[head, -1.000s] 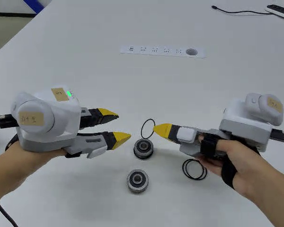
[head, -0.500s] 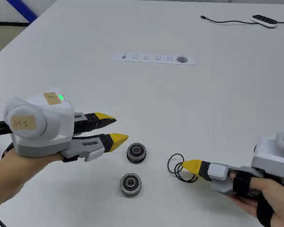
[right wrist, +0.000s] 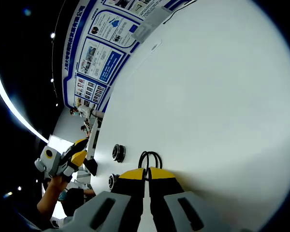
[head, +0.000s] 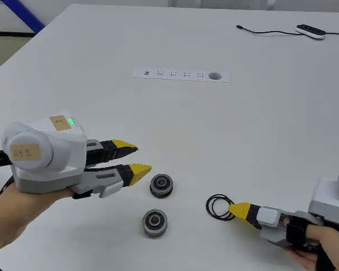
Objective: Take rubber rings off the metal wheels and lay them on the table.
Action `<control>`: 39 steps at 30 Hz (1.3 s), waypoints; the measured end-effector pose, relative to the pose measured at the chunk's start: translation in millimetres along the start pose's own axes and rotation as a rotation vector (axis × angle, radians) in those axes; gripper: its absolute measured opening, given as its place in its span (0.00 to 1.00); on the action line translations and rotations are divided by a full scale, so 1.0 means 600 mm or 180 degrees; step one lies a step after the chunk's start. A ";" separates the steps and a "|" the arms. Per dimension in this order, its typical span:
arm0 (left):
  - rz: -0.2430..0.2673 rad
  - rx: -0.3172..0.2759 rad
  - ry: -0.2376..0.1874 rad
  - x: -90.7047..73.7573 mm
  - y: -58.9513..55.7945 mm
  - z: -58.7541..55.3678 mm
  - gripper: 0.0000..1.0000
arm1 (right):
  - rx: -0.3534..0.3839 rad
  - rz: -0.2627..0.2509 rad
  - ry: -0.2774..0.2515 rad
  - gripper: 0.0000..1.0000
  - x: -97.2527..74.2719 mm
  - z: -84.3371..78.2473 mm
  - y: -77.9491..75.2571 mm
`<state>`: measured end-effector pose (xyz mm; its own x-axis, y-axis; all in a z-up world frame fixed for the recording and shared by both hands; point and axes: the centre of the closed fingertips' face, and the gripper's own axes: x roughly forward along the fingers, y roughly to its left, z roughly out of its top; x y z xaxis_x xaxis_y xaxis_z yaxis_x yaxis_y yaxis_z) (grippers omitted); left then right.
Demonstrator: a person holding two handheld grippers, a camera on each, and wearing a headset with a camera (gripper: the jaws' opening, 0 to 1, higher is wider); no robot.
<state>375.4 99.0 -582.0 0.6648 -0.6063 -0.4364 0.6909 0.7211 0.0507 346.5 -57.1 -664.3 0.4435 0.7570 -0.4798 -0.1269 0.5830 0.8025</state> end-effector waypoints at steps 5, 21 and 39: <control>-0.0011 0.0004 0.0002 0.001 -0.002 0.001 0.28 | -0.0031 -0.0061 -0.0071 0.09 -0.004 0.008 -0.004; -0.0124 0.0030 0.0172 0.011 -0.007 -0.023 0.28 | -0.0311 0.0486 -0.0307 0.30 0.011 0.045 0.071; -0.0383 0.0183 0.0454 0.064 -0.022 -0.051 0.24 | -0.0796 0.1064 0.0025 0.64 0.072 0.030 0.148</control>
<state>383.0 76.7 -627.0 0.5324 -0.6303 -0.5650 0.7808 0.6235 0.0400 370.3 21.9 -607.4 0.3346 0.9184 -0.2111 -0.4746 0.3578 0.8042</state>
